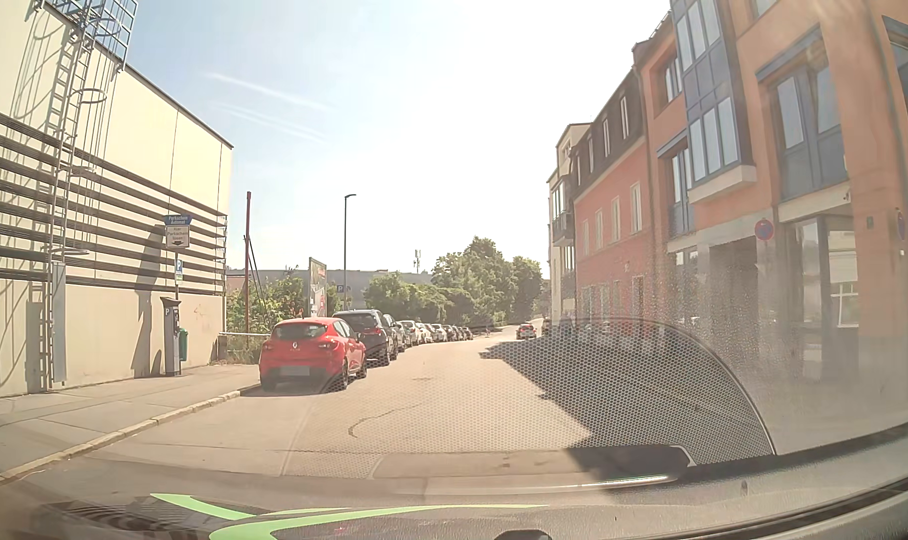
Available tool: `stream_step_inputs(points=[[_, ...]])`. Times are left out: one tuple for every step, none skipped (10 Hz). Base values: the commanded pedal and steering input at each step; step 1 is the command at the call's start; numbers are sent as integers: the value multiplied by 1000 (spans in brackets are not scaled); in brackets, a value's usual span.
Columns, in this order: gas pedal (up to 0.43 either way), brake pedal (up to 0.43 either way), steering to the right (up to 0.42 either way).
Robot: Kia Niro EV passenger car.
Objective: Follow the waypoints while adhering to traffic rules and regulations
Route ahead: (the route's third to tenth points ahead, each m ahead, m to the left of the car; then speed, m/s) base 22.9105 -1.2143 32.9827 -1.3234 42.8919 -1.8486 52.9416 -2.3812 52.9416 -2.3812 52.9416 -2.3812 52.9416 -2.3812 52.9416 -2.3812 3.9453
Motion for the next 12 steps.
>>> stream_step_inputs(points=[[260, 0, 19], [260, 0, 19], [260, 0, 19], [260, 0, 19], [260, 0, 19], [260, 0, 19], [260, 0, 18], [260, 0, 18], [248, 0, 17], [228, 0, 16], [220, 0, 15], [220, 0, 13]])
